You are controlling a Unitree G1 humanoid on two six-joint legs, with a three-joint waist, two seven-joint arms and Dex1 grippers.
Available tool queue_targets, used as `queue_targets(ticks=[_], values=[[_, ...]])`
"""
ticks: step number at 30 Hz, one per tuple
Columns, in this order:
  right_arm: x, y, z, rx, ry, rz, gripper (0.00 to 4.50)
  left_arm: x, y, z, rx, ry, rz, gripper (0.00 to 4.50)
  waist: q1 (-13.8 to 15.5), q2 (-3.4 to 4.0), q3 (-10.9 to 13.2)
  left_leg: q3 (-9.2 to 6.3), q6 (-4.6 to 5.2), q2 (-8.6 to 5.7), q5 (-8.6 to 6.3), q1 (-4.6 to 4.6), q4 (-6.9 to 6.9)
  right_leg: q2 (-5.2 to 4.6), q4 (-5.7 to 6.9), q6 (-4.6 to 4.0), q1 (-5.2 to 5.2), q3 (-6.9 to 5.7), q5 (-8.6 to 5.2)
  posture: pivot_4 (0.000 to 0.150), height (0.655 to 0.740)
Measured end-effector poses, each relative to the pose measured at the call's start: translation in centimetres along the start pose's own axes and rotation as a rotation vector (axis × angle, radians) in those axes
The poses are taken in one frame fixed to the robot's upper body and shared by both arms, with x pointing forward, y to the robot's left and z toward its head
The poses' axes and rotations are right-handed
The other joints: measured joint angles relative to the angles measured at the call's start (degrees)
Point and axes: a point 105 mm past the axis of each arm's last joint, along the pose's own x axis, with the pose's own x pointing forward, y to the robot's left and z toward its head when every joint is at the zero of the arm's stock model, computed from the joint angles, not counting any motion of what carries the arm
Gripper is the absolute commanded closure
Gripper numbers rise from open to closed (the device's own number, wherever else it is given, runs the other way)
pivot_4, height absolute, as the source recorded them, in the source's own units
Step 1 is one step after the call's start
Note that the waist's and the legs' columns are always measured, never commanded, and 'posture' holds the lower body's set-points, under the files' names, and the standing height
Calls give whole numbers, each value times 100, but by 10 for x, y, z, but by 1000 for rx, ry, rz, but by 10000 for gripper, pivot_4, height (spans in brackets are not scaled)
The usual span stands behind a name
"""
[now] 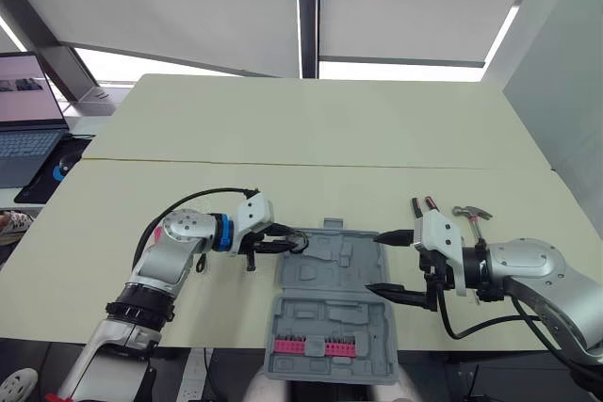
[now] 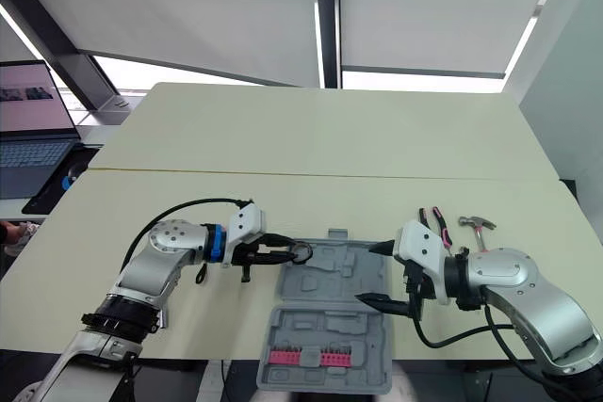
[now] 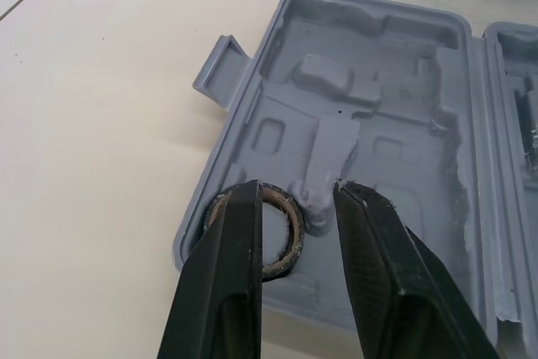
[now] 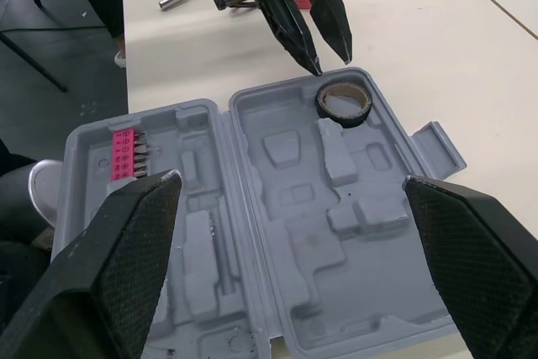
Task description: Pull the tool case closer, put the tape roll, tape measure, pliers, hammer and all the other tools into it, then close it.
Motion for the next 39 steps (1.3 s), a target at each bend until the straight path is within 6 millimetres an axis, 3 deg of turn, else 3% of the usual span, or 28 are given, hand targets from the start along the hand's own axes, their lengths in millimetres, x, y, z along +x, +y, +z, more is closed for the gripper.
queue_targets(ticks=[13,29,33,36,39], values=[[2,1,0,-4,-5,6,0,24,8,-13,-2,66,-28,31951,-3,-1,0,0,0,-2,0,0,0,3,1,0,-1,-5,0,1500,7400],[2,1,0,-3,-6,4,0,25,12,-18,-8,79,-39,31951,-7,-2,-1,-2,0,-1,0,1,1,4,2,0,1,-5,0,1500,7400],[2,0,2,-16,-23,-4,0,5,24,4,-4,20,23,31951,-9,-4,1,-5,0,1,0,-7,1,3,4,0,-8,-4,0,1500,7400],[-1,-6,2,-25,-32,-35,0,-26,37,29,45,-29,111,31951,-16,-3,1,-3,0,1,0,-6,0,3,3,0,-9,-1,0,1500,7400],[-7,-15,1,-54,-47,-107,0,-55,38,32,31,-54,211,31951,-30,-2,1,-4,-1,2,0,-6,-3,1,2,0,-11,0,0,1500,7400]])
